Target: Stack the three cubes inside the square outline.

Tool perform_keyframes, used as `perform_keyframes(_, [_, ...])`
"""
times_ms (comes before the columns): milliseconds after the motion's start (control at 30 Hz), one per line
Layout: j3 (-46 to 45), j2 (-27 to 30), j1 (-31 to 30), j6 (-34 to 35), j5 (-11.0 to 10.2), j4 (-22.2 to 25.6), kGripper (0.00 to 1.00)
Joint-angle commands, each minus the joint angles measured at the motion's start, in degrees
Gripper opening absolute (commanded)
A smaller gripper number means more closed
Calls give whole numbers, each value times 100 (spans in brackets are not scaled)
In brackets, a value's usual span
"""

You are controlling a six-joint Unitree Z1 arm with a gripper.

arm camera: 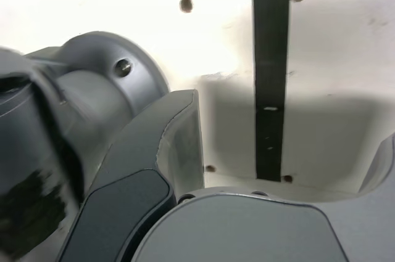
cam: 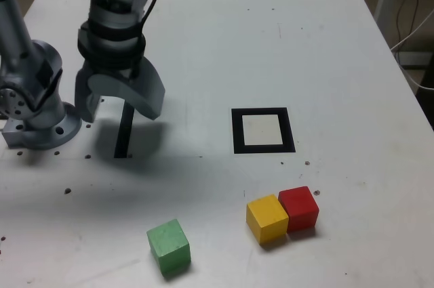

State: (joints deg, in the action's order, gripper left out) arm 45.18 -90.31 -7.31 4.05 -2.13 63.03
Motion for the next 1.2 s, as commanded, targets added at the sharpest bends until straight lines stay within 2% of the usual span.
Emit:
perform_keyframes(0, [120, 60, -6, 8, 43, 151, 99])
perform_keyframes(200, [306, 77, -134, 24, 137, 354, 99])
perform_keyframes(600, [1232, -214, -867, 243, 358, 951, 99])
perform_keyframes(833, [2071, -452, -1375, 439, 372, 1421, 99])
perform_keyframes(1167, [3407, -1054, -1795, 465, 387, 2002, 99])
